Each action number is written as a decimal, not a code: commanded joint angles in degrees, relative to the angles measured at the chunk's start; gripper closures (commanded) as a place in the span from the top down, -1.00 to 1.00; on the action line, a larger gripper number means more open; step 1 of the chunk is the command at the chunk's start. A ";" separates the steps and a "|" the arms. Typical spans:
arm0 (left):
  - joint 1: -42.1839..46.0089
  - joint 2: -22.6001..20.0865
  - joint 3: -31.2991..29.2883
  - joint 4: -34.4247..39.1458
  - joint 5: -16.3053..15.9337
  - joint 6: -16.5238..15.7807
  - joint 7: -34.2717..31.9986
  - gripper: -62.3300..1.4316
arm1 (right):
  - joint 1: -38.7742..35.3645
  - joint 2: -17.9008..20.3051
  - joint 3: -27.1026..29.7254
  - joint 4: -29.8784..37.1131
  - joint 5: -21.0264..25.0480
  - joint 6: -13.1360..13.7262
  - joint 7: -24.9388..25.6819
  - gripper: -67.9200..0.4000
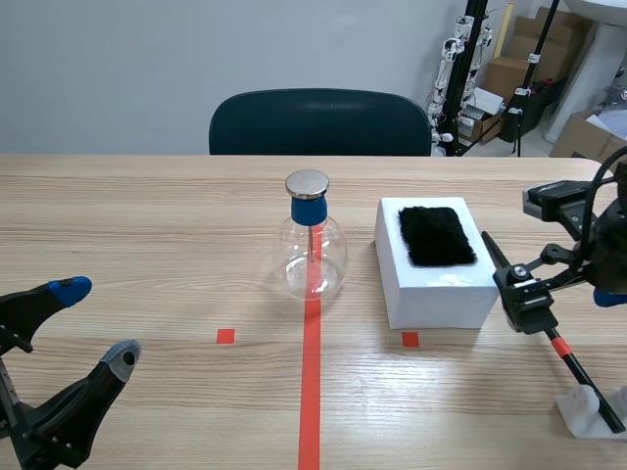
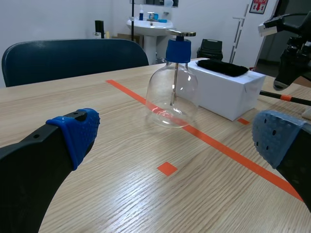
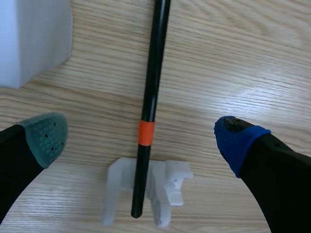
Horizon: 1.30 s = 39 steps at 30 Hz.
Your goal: Do the electroscope experiment. pick up the black charging rod
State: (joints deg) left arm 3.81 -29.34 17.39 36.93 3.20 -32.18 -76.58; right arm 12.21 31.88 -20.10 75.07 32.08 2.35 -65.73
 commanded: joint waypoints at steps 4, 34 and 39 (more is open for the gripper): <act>-0.20 -0.09 -0.35 0.46 -0.57 -0.17 -0.76 1.00 | 1.14 1.27 0.52 0.15 -0.39 -0.13 -0.81 0.83; -0.17 -0.09 -0.37 0.46 -0.59 -0.17 -1.03 1.00 | 3.98 -2.60 0.52 -12.76 3.13 -3.67 0.94 0.83; -0.17 -0.09 -0.37 0.46 -0.59 -0.17 -1.03 1.00 | 3.98 -2.99 0.52 -15.34 3.54 -3.65 2.21 0.83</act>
State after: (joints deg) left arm 3.81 -29.36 17.39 36.95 3.20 -32.18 -76.62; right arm 15.18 28.82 -20.01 59.72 35.40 -1.23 -64.01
